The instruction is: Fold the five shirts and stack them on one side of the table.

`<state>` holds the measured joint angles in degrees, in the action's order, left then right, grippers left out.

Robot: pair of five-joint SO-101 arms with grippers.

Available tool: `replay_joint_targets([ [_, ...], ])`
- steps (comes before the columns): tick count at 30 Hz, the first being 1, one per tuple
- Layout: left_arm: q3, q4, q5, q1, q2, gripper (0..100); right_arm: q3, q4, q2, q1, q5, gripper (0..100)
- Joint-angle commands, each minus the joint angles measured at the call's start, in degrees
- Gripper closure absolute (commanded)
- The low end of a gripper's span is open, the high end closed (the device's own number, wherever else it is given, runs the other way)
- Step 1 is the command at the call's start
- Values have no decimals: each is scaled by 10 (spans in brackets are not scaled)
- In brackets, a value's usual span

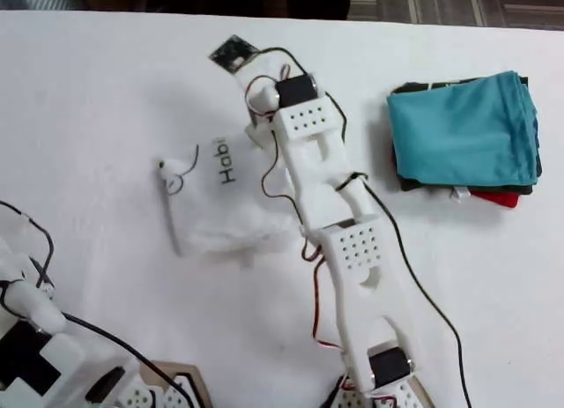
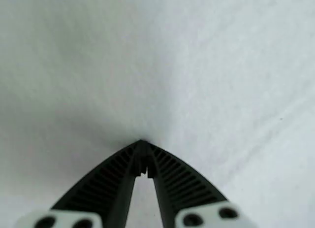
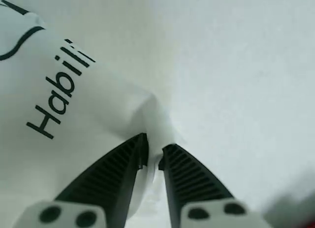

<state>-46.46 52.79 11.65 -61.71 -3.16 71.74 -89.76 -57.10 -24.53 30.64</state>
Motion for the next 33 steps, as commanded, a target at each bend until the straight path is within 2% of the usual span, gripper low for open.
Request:
replay_joint_targets([
  [1, -1, -21, -4, -6, -1, 973, 39, 1, 43, 5, 38, 978],
  [5, -1, -21, -4, -6, -1, 973, 43, 30, 44, 5, 72, 978],
  [9, -1, -21, -4, -6, -1, 973, 44, 68, 47, 2, 74, 978],
  [19, -1, -21, -4, -6, -1, 973, 55, 26, 47, 4, 73, 978],
  [28, -1, -21, -4, -6, -1, 973, 44, 59, -36, 11, 72, 976],
  [30, -1, -21, -4, -6, -1, 973, 44, 66, -47, 11, 70, 944],
  [33, -1, -21, -4, -6, -1, 973, 44, 66, -51, 10, 70, 842],
])
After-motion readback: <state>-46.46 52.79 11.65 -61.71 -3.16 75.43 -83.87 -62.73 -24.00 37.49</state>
